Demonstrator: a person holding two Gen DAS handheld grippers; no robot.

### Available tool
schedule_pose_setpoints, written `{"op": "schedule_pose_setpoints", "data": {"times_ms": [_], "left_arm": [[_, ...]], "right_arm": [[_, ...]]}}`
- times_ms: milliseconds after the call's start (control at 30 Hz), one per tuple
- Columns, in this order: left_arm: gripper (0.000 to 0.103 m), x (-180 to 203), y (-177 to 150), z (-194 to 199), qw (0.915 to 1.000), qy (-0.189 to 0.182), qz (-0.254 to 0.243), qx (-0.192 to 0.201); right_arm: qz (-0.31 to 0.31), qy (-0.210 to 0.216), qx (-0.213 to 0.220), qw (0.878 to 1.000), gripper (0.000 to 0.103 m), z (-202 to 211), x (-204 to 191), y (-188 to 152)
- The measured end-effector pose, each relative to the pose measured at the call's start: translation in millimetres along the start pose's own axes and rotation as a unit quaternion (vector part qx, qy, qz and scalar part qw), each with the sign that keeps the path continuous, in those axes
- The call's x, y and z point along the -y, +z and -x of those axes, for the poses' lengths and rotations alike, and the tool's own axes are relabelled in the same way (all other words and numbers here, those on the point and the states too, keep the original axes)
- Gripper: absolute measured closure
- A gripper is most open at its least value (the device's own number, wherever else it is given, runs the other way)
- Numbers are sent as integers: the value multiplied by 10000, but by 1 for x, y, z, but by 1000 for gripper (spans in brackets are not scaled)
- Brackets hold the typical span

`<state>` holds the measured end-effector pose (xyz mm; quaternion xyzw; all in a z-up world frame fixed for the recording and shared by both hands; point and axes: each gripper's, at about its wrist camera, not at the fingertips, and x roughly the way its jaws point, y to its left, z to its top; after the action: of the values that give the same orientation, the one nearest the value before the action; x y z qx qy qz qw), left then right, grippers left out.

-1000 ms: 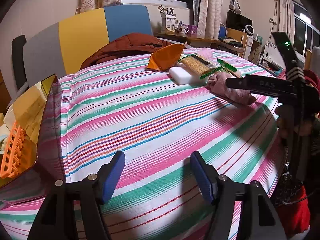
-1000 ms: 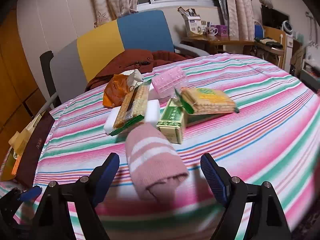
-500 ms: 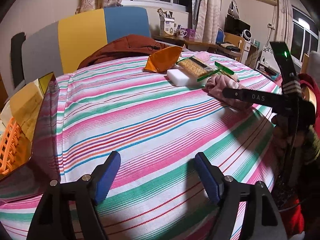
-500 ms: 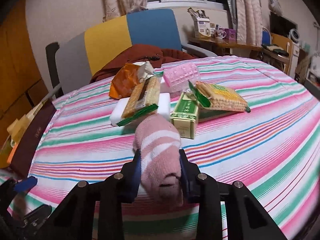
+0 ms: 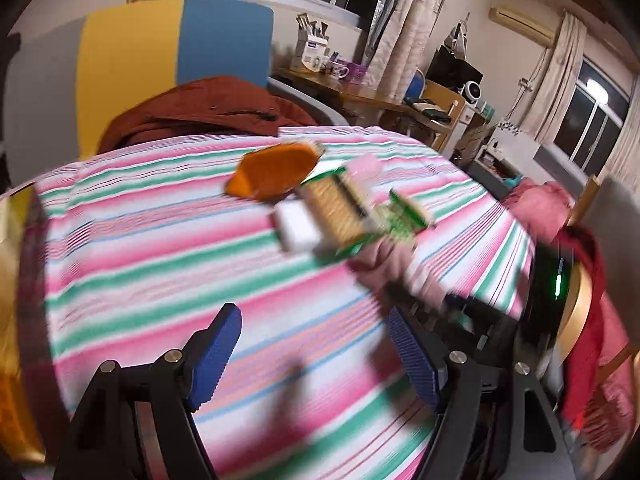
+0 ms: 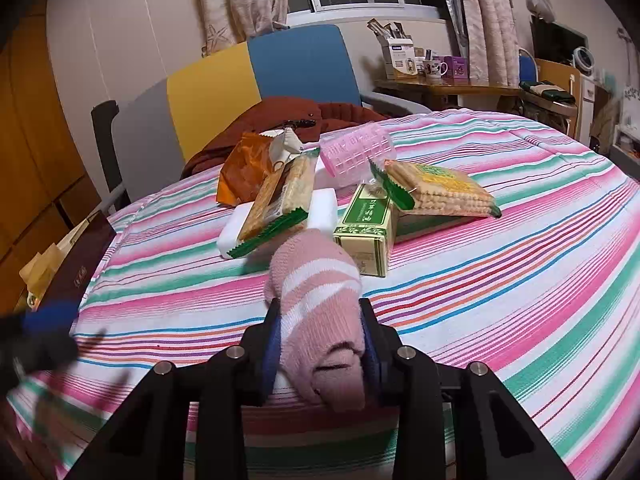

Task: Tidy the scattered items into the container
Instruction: 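Grasp the pink rolled sock with the right tool while the left tool grasps the cracker packet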

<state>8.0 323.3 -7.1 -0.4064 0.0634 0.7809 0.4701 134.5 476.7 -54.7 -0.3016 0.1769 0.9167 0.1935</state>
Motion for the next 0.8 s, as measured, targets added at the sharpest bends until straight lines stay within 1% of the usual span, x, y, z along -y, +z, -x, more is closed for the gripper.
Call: {"op": "schedule_pose_setpoints", "data": {"times_ms": [67,133,233,333,533,800], "left_arm": [[25,6,16,-9,10000,-57,9,1],[25,11,33,-21,10000,-20,-28,2],[22,16,50,-41,10000,34,-47,-63],[22,19,61,-60,9998,55,-48,-163],[22,19,72,-95,9989,47,78,-449],[22,19,75,-120,9981,169,104,-583]], "right_arm": [[22,-15,18,10000,65,0,-1,0],[35,-21,43,10000,64,0,-1,-1],[-17,54,63,10000,63,0,0,-1],[-92,136,78,9998,63,-1,3,-1],[-139,194,106,9997,63,-1,5,-2],[-158,226,118,9996,62,-1,6,-1]]}}
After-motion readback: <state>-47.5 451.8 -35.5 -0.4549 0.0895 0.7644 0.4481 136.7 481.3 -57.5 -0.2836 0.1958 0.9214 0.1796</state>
